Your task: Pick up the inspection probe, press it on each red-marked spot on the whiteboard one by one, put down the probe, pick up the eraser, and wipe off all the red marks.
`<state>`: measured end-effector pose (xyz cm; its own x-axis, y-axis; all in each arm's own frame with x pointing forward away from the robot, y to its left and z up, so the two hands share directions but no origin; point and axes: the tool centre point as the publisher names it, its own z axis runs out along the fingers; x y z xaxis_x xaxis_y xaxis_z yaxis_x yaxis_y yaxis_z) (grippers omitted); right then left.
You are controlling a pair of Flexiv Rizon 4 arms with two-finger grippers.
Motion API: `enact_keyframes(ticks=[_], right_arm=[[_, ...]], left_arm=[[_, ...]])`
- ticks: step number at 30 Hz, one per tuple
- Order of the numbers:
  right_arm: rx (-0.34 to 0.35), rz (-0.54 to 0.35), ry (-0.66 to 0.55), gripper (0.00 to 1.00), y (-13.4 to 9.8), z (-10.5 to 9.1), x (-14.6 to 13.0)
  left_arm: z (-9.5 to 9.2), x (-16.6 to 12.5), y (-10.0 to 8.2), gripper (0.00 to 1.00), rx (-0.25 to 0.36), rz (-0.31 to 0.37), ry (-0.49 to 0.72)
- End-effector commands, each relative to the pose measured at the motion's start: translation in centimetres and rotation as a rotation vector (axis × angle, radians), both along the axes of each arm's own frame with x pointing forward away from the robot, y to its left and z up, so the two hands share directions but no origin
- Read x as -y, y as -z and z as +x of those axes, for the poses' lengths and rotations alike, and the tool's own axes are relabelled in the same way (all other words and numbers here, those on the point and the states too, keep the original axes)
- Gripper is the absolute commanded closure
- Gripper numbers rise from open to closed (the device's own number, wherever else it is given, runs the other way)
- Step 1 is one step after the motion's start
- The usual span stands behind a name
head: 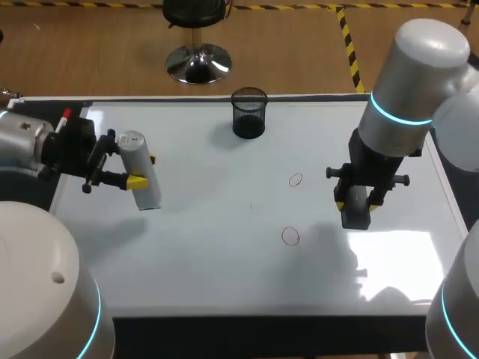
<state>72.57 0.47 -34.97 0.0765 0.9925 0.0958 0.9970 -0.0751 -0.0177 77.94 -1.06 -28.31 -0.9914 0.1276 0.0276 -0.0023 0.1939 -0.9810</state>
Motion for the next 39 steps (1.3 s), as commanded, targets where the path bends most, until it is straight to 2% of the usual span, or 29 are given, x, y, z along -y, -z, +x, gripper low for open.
enact_keyframes(ticks=[1,3,6,16,39], right_arm=[[0.001,0.002,-0.001,1.00,-0.1,-0.1,0.1],[0.001,0.002,-0.001,1.00,-0.1,-0.1,0.1],[0.001,0.002,-0.001,1.00,-0.1,-0.1,0.1],[0.001,0.002,-0.001,1.00,-0.1,-0.1,0.1],[0.001,0.002,-0.001,1.00,-0.1,-0.1,0.1]], left_arm=[[-0.7,1.0,-0.5,1.00,-0.007,-0.009,-0.030],[-0.9,1.6,-0.5,1.00,-0.013,0.026,-0.028],[-1.1,2.8,-0.7,1.00,-0.012,0.035,-0.010],[-1.7,6.4,-1.4,1.00,-0.003,0.006,0.017],[-2.3,12.8,-0.4,1.00,-0.002,-0.008,0.087]])
